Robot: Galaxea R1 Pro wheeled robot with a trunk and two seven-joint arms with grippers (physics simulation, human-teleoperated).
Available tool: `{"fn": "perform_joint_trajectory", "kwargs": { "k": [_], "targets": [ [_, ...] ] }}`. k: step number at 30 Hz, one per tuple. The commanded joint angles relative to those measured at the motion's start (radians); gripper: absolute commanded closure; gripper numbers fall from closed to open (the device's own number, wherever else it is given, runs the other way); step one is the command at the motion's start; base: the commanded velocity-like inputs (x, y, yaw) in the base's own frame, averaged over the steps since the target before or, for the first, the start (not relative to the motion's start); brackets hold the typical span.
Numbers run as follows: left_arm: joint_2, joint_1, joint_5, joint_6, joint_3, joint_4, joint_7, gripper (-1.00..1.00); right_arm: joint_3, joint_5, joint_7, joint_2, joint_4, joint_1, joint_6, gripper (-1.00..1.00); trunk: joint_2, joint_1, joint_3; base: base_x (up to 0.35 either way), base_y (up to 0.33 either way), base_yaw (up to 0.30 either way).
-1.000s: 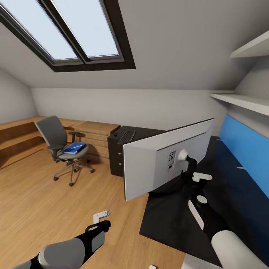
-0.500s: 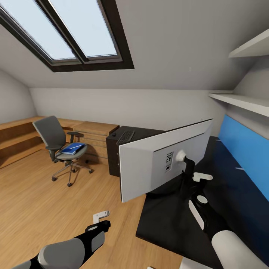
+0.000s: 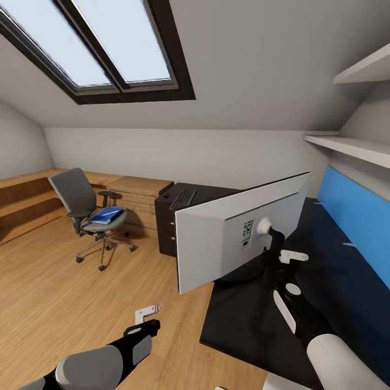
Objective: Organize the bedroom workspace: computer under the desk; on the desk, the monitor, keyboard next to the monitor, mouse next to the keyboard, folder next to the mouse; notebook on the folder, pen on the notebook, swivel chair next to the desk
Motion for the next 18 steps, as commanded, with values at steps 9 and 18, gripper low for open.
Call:
{"fn": "perform_joint_trajectory", "kwargs": {
  "k": [9, 18],
  "targets": [
    [0.0, -0.001, 0.009, -0.006, -0.009, -0.003, 0.008, -1.0, 0.007, -0.01, -0.008, -0.001, 0.0, -0.001, -0.006, -1.0, -0.001, 0.0, -0.001, 0.004, 0.001, 0.0],
    [-0.001, -0.001, 0.009, -0.006, -0.01, -0.015, 0.008, -1.0, 0.006, -0.01, -0.008, -0.001, 0.001, -0.001, -0.006, -1.0, -0.001, 0.0, -0.001, 0.054, 0.0, 0.0]
  ]
}}
